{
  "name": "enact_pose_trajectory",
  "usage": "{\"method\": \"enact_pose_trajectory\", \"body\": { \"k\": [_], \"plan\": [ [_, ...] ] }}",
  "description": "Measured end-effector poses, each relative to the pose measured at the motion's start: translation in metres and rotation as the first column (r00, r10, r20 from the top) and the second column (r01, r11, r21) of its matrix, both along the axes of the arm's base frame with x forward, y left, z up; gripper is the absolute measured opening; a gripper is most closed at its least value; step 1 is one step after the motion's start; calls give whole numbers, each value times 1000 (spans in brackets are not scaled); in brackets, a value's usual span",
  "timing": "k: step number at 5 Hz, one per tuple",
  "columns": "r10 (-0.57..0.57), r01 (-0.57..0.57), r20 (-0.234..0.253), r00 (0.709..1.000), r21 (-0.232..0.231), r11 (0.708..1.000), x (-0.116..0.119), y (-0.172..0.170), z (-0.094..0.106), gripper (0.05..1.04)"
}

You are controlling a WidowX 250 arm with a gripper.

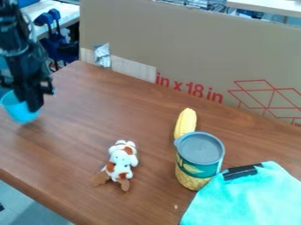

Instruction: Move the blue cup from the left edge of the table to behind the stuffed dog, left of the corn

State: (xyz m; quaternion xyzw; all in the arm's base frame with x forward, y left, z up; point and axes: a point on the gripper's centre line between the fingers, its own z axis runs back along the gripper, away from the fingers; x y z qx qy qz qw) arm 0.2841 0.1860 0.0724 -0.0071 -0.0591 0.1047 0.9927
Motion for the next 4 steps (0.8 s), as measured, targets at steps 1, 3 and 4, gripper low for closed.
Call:
{"method": "enact_pose_trajectory", "body": {
  "k": [1, 3, 4],
  "plan": [
    [-112, 112, -4, 994, 19, 994, 28, -42, 22, 99],
    [-431, 432, 32, 902, -25, 902, 83, -142, 0, 99],
    [-481, 480, -9, 877, -50, 876, 91, -159, -18, 99]
  ]
}}
